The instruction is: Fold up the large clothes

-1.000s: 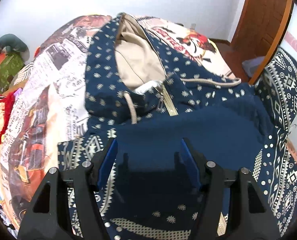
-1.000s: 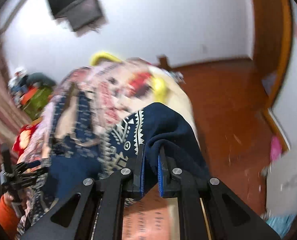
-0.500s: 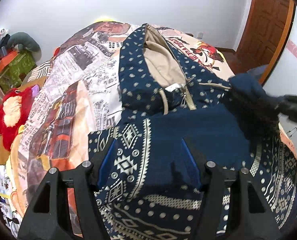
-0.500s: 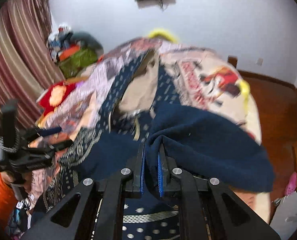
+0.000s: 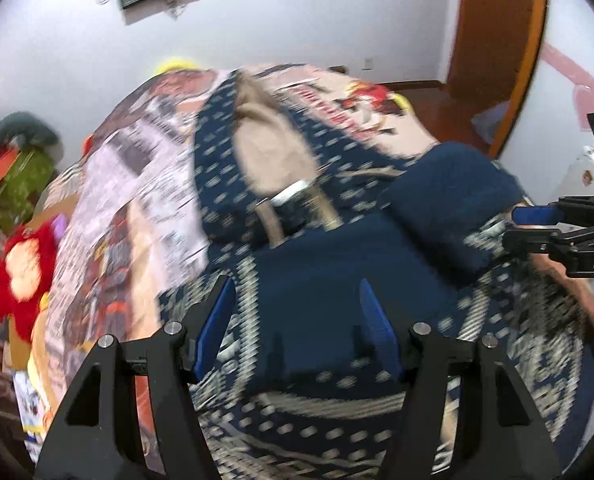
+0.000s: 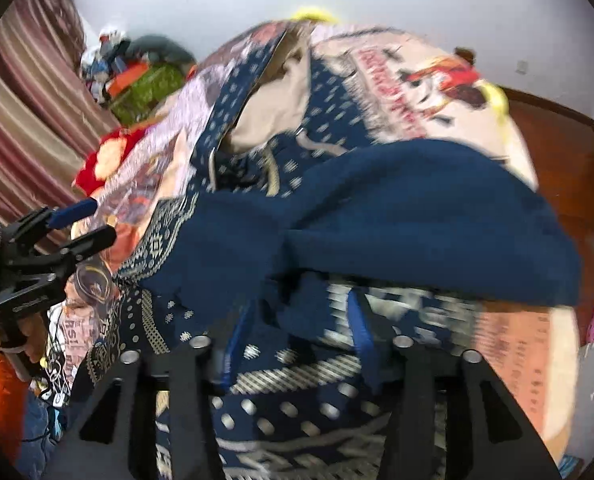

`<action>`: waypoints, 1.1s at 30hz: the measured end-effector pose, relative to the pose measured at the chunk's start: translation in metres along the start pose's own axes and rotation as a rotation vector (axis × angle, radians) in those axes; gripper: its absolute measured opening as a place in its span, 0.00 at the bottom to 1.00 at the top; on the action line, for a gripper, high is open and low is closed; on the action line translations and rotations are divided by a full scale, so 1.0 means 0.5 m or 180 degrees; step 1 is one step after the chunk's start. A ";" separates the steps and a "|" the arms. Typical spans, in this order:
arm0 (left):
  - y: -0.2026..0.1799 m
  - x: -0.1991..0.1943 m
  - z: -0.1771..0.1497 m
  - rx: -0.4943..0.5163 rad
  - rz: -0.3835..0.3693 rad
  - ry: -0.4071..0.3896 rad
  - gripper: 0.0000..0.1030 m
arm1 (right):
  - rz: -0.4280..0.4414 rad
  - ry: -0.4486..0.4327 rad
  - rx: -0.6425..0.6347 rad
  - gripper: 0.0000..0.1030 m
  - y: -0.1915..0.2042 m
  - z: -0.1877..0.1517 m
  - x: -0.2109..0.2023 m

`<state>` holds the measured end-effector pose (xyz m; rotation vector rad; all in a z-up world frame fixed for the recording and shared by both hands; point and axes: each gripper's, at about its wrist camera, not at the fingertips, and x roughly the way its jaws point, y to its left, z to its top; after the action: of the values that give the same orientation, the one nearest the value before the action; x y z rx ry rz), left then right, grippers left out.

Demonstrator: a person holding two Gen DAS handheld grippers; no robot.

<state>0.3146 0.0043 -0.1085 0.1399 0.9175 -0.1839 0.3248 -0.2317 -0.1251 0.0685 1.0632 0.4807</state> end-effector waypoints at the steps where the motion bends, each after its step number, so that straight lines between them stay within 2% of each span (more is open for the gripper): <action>1: -0.022 0.002 0.018 0.0053 -0.0059 -0.0002 0.62 | -0.0061 -0.0079 0.0021 0.51 -0.018 -0.004 -0.028; 4: -0.099 0.015 0.072 0.0244 -0.0228 0.0031 0.62 | -0.0271 -0.0259 0.0097 0.54 -0.074 -0.018 -0.100; 9: -0.275 0.077 0.149 0.0711 -0.0474 0.0167 0.62 | -0.0597 -0.0439 0.0231 0.56 -0.170 -0.047 -0.194; 17: -0.523 0.188 0.191 0.1532 -0.0659 0.0360 0.62 | -0.0836 -0.0578 0.0564 0.57 -0.302 -0.102 -0.283; 21: -0.593 0.259 0.183 0.1778 -0.0639 0.0597 0.62 | -0.0903 -0.0557 0.0702 0.57 -0.350 -0.130 -0.295; 24: -0.625 0.307 0.168 0.1963 -0.0434 0.0667 0.62 | -0.0908 -0.0520 0.0801 0.57 -0.378 -0.144 -0.292; 27: -0.626 0.347 0.165 0.1868 -0.0383 0.0768 0.60 | -0.0898 -0.0485 0.0862 0.57 -0.393 -0.155 -0.285; 28: -0.623 0.347 0.167 0.1819 -0.0398 0.0714 0.53 | -0.0889 -0.0472 0.0874 0.57 -0.395 -0.158 -0.282; 29: -0.620 0.345 0.171 0.1773 -0.0404 0.0658 0.36 | -0.0886 -0.0466 0.0876 0.57 -0.396 -0.161 -0.280; 30: -0.619 0.343 0.174 0.1736 -0.0418 0.0648 0.27 | -0.0884 -0.0464 0.0874 0.57 -0.397 -0.160 -0.278; 31: -0.616 0.339 0.177 0.1681 -0.0432 0.0639 0.11 | -0.0886 -0.0462 0.0867 0.57 -0.397 -0.160 -0.276; 33: -0.605 0.328 0.186 0.1586 -0.0483 0.0583 0.05 | -0.0885 -0.0457 0.0863 0.57 -0.397 -0.157 -0.272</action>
<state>0.4182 -0.3252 -0.1963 0.5564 1.0511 -0.5471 0.2730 -0.4788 -0.1082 0.1894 0.9728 0.0775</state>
